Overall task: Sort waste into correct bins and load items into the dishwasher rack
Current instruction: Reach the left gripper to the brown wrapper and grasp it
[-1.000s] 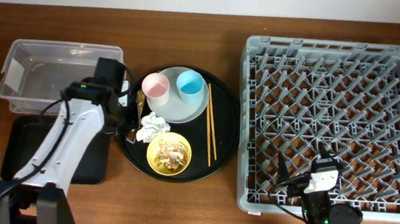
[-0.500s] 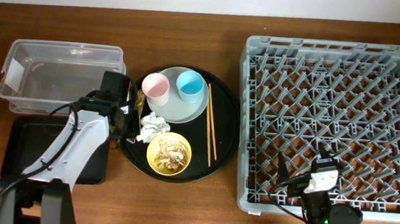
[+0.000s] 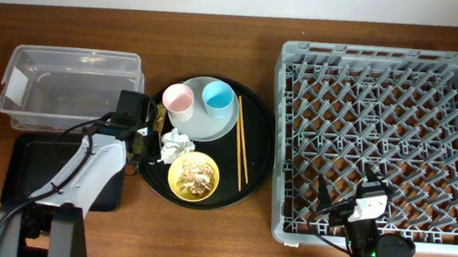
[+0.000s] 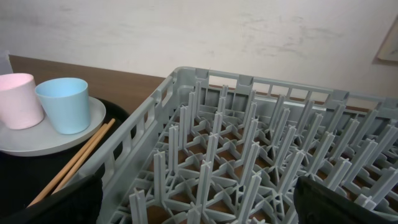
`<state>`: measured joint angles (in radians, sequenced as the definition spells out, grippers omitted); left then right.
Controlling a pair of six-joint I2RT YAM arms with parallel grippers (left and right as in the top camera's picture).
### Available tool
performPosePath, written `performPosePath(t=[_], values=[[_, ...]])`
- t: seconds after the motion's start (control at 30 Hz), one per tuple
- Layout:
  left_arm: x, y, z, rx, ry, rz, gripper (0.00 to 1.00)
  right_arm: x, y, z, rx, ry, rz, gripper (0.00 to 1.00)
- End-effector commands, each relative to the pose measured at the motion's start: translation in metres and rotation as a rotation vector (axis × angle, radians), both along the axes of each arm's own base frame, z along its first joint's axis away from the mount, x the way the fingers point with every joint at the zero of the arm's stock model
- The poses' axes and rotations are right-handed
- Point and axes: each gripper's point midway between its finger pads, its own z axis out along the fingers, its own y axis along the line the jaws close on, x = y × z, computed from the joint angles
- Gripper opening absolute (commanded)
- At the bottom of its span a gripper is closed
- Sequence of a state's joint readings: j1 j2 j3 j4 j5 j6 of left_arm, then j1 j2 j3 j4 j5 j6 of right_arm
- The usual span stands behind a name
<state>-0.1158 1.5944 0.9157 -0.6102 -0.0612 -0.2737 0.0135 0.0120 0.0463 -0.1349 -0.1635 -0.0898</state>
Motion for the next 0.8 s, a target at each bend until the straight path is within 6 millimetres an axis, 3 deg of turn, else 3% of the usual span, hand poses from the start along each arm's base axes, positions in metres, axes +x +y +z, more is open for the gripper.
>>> performPosePath(t=[0.0,0.57,0.77], values=[[0.000,0.001,-0.001,0.015,-0.009,-0.007,0.34,0.000,-0.002,-0.003,-0.004,0.003,-0.009,0.98],[0.001,-0.006,-0.020,0.017,-0.004,-0.058,0.33,0.000,-0.002,-0.003,-0.004,0.003,-0.008,0.98],[0.001,-0.006,-0.021,0.018,-0.002,-0.058,0.21,0.000,-0.002,-0.003,-0.004,0.003,-0.008,0.98]])
